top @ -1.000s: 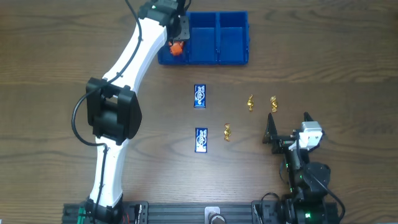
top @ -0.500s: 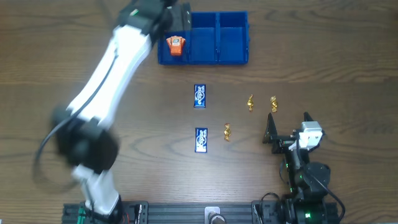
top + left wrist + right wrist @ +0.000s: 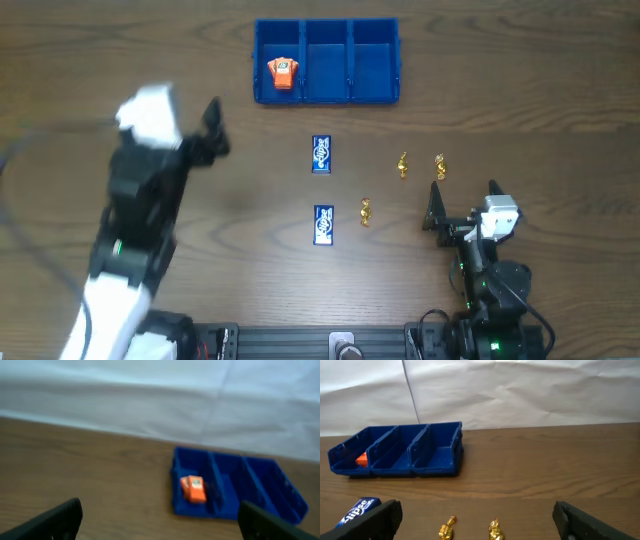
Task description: Sort Candies Into Trays
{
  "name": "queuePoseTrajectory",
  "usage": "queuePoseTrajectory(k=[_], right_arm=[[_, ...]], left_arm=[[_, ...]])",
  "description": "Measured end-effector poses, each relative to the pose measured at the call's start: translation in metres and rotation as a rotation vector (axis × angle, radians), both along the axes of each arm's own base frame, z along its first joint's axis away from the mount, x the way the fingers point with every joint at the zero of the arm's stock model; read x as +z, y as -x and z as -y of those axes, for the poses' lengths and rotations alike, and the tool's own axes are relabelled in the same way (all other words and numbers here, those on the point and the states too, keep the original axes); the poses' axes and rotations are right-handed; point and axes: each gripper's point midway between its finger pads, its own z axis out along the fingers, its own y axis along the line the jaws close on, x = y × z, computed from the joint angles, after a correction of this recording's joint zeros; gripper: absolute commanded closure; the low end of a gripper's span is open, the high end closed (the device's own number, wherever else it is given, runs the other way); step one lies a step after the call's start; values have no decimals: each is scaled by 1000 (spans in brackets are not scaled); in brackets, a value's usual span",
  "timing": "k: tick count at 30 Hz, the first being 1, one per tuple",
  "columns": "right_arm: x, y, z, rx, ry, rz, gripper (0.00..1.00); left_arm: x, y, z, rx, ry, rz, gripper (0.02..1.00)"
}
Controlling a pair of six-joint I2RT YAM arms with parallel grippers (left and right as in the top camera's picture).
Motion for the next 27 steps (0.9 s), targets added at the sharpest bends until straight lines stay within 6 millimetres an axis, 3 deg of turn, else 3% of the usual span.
queuePoseTrajectory(k=[5, 9, 16, 23, 27], right_arm=[[0, 0, 0, 0, 0, 0, 3], [0, 0, 0, 1, 2, 0, 3], [0, 0, 0, 0, 2, 1, 3], [0, 0, 0, 1, 2, 0, 3], [0, 0, 0, 1, 3, 1, 3]], left_arm=[[6, 48, -32, 49, 24, 203, 20], [-22, 71, -40, 56, 24, 249, 20], [-67, 81, -36, 27, 6, 243, 20], [-109, 88, -34, 10, 0, 103, 20], [-107, 91, -34, 11, 0, 104, 23]])
